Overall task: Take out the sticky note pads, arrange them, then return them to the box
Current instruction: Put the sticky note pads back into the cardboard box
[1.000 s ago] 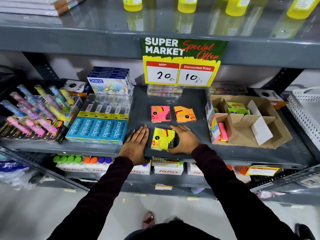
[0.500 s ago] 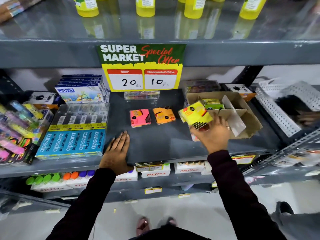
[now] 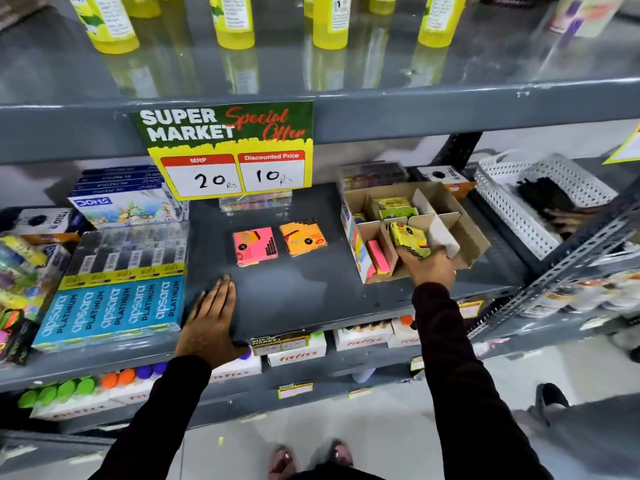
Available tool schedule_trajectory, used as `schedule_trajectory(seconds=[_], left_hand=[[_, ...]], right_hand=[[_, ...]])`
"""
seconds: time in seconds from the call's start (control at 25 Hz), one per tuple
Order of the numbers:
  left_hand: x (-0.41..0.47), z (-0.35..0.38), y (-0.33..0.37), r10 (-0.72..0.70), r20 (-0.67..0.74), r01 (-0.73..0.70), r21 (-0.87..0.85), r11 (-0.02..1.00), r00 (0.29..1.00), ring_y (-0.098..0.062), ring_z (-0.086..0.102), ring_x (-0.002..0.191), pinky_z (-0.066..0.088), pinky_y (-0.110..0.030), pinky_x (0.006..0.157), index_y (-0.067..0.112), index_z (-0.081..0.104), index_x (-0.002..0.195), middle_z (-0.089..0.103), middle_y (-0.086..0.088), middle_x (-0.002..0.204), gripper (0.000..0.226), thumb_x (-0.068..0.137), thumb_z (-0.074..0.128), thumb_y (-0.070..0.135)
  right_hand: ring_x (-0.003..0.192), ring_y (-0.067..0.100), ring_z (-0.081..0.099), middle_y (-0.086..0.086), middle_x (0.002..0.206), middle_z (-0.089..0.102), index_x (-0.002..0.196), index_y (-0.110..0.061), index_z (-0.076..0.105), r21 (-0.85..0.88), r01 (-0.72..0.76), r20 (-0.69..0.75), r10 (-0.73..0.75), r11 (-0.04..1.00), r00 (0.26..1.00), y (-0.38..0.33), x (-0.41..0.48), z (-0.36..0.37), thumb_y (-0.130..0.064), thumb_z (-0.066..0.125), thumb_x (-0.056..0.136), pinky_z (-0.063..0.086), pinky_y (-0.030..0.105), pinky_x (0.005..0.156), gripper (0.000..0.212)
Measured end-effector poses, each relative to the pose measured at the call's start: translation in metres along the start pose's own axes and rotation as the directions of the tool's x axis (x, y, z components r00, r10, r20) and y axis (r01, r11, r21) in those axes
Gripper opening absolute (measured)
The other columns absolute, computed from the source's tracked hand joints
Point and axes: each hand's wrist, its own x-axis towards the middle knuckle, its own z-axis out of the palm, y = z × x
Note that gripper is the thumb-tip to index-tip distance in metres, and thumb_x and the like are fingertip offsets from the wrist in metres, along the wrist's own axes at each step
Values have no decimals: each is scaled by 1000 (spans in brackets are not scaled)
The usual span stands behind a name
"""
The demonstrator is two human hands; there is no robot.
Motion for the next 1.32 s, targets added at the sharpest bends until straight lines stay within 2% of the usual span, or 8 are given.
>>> schedule_trajectory(seconds=[0.4,0.6,0.68,0.76,0.84,0.92,1.08,1.32], left_hand=[[0,2,-2,-3,-6,3,52,999,1000,-33,27,134,16,-46,111,-2,26,139,28,-21,148,121,44,67,59],[-1,0,-1,-4,14,3,72,997,1000,-33,30,132,20,-45,109,-3,27,139,29,-21,147,128,38,80,57],[-1,-2,0,-1,20,-1,84,996,1000,-34,32,131,26,-48,108,-4,27,138,30,-22,146,130,37,84,54],[-1,-3,1,-9,32,6,94,996,999,-34,33,131,26,-49,107,-4,26,139,30,-22,146,132,36,84,56],[-2,-5,1,-23,35,19,97,995,999,-34,34,131,26,-49,106,-4,28,138,32,-22,145,132,35,85,55],[-2,-5,3,-31,32,28,100,995,999,-35,38,128,28,-50,104,-4,28,138,35,-22,144,130,36,86,52],[-1,-4,2,-41,27,39,93,995,999,-35,42,125,32,-50,102,-2,26,138,36,-21,143,128,38,87,49],[-1,-5,4,-32,17,31,92,995,999,-35,43,124,35,-51,100,-4,34,134,38,-22,142,124,35,88,48]], right_hand=[[123,48,39,38,129,47,120,9,49,-262,110,4,-113,959,994,8,-13,19,-33,44,96,28,48,109,49],[113,45,50,33,118,55,119,1,57,18,368,-193,-358,930,914,-48,-50,12,-27,40,87,39,46,100,46],[94,40,63,30,101,65,112,-3,64,151,538,-118,-525,830,843,-76,-77,27,-22,47,87,51,41,83,36],[100,37,63,26,109,65,115,-5,62,127,613,116,-626,779,771,-93,-90,57,-24,54,88,52,39,87,34],[127,37,44,25,133,49,131,-5,48,-23,582,371,-534,813,760,-97,-86,89,-33,62,85,38,41,107,56],[138,39,27,27,144,36,140,-6,32,-108,507,479,-402,855,781,-96,-76,112,-43,66,81,26,45,114,78],[137,39,29,26,143,38,140,-6,32,-166,498,428,-393,851,814,-95,-70,132,-54,65,77,29,47,112,86],[124,39,44,24,130,50,128,0,42,-216,506,350,-417,835,839,-101,-71,119,-48,72,70,40,42,103,81]])
